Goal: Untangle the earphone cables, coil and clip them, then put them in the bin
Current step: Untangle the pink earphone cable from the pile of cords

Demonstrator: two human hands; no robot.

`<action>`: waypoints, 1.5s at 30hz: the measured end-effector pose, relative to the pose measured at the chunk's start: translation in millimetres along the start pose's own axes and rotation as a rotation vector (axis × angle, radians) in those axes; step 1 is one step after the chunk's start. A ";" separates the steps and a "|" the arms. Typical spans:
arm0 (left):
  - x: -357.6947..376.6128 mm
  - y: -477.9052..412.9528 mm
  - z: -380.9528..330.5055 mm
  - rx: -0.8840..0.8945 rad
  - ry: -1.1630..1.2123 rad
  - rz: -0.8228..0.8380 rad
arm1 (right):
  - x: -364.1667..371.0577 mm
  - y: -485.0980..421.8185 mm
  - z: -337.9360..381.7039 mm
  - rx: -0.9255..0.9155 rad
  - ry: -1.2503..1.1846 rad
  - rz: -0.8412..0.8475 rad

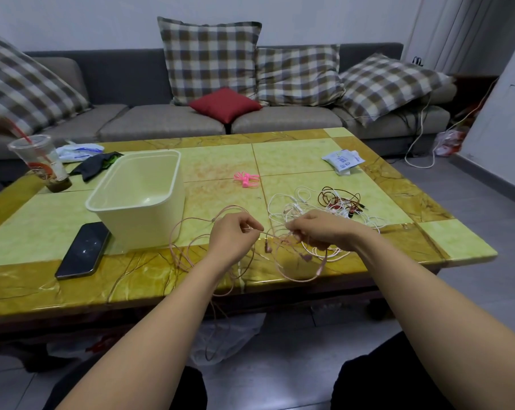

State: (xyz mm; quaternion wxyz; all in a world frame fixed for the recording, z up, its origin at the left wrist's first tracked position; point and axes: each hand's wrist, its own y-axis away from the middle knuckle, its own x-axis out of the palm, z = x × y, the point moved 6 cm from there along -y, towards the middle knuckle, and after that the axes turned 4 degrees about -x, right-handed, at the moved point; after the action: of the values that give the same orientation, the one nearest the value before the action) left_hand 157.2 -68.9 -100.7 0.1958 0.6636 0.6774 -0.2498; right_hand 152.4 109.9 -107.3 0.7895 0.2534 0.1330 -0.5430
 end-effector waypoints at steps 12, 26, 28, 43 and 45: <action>-8.1 -4.5 18.0 -0.159 0.148 -0.012 | 4.2 5.0 21.5 -0.309 -0.649 0.244; 3.2 -1.3 14.0 -0.170 0.114 0.017 | -15.0 -2.0 -16.6 0.148 -0.422 -0.218; 3.7 -2.2 10.8 -0.125 0.200 0.011 | -9.4 -0.1 -19.4 0.189 -0.381 -0.142; -0.7 8.2 -22.5 0.056 0.394 0.039 | 17.6 -3.7 23.8 -0.302 -0.320 0.097; -3.7 5.2 -17.3 0.032 0.373 0.000 | 32.1 1.0 26.4 -0.304 -0.280 0.237</action>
State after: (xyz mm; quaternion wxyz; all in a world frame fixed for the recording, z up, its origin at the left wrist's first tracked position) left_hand 163.7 -61.5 -85.1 0.0560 0.7015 0.6979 -0.1333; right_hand 163.7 70.5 -100.5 0.8876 0.0677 0.0720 -0.4500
